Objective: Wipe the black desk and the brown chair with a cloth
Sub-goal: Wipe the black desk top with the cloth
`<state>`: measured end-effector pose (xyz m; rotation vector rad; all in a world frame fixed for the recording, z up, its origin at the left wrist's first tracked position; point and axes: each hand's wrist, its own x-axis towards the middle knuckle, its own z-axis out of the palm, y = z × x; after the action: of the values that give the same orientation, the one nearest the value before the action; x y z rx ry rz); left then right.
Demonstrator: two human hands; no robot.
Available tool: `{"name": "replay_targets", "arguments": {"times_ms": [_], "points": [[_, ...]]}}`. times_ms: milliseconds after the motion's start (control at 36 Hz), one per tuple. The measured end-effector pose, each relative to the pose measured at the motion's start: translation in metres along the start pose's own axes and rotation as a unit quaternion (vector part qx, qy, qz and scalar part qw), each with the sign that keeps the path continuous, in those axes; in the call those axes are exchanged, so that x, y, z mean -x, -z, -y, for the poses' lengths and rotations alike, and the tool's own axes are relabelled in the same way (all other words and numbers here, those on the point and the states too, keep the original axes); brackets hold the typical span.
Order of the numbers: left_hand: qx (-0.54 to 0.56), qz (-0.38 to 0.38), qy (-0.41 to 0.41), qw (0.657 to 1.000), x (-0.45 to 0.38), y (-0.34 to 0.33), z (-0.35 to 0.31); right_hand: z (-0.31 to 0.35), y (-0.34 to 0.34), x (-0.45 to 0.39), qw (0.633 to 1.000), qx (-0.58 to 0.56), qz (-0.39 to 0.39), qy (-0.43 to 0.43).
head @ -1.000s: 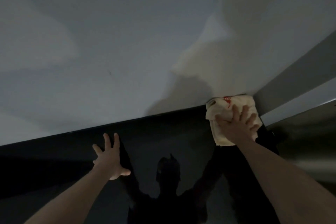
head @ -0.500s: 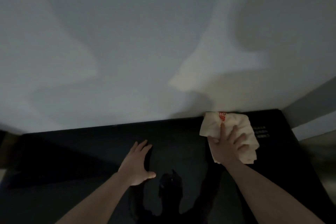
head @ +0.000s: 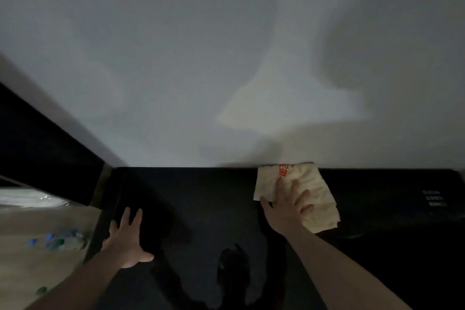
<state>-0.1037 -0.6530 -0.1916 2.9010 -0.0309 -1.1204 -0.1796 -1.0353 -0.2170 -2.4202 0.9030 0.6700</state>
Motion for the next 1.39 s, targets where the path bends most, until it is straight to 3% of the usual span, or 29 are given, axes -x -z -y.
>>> {"name": "replay_targets", "arguments": {"times_ms": [111,278,417,667,861,1167,1306,1389], "points": [[0.013,0.021,-0.013,1.0,-0.004,-0.004,0.016,-0.002,0.008,0.006,1.0,-0.011,0.004,0.007],[0.021,0.024,-0.013,0.999,-0.005,-0.004,0.016,-0.026,0.042,0.006,0.996,-0.03,-0.078,-0.026],[-0.008,0.016,-0.002,1.0,-0.007,-0.005,0.016,-0.038,0.039,-0.015,0.997,-0.027,-0.049,-0.054],[0.001,0.021,-0.003,1.0,-0.017,-0.005,0.022,-0.004,0.013,-0.016,0.99,-0.068,-0.067,-0.104],[0.031,0.02,-0.023,0.999,-0.016,-0.002,0.028,0.044,-0.018,-0.009,0.989,-0.01,-0.076,-0.123],[0.052,0.005,-0.096,0.994,-0.017,-0.001,0.052,0.175,-0.093,0.029,0.997,0.004,-0.067,-0.043],[0.176,-0.019,-0.146,0.973,-0.015,0.002,0.101,0.244,-0.129,0.043,0.998,-0.025,-0.055,0.003],[0.147,-0.04,-0.168,0.974,-0.014,-0.006,0.147,0.281,-0.145,0.053,0.998,-0.03,-0.048,0.028]]}}
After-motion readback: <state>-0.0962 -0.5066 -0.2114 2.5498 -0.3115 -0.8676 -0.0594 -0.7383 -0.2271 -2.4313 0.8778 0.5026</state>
